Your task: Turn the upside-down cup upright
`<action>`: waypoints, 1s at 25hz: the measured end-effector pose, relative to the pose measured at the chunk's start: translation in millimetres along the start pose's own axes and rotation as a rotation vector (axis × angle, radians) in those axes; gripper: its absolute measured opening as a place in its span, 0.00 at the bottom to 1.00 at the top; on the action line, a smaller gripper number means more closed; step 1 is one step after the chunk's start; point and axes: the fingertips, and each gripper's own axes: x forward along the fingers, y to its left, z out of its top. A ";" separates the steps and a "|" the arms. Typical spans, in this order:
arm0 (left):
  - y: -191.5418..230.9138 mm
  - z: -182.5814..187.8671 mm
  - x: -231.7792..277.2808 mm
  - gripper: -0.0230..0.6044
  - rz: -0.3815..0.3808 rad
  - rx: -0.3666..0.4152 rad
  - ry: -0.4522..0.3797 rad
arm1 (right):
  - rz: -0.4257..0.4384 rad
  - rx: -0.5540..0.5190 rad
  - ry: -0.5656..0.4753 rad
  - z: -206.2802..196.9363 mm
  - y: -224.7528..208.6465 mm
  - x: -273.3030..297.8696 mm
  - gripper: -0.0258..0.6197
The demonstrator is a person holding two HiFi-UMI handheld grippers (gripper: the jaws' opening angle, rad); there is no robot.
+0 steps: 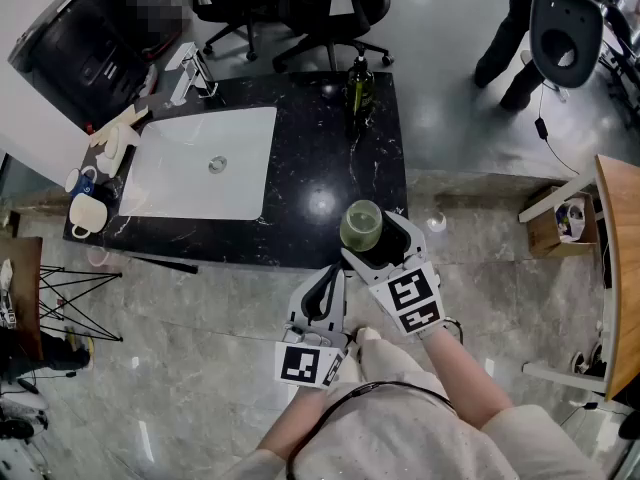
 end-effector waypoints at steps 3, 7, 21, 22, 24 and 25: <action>3.6 -5.9 0.2 0.05 0.008 -0.005 0.002 | -0.013 -0.036 0.024 -3.3 1.4 3.3 0.57; 4.3 -8.5 3.7 0.05 0.000 -0.004 -0.001 | -0.049 -0.043 0.043 -4.3 -2.7 6.2 0.57; 11.5 -10.1 1.7 0.05 0.006 -0.016 0.004 | -0.076 -0.012 0.095 -6.5 -7.1 11.7 0.57; 12.9 -9.4 1.3 0.05 0.009 -0.016 0.003 | -0.070 -0.010 0.093 -6.2 -6.7 10.8 0.57; 15.8 -7.5 0.5 0.05 0.013 -0.016 0.000 | -0.057 0.006 0.086 -5.2 -5.5 7.5 0.57; 17.2 -6.9 0.2 0.05 0.016 -0.017 -0.001 | -0.050 0.019 0.084 -5.3 -5.0 5.6 0.57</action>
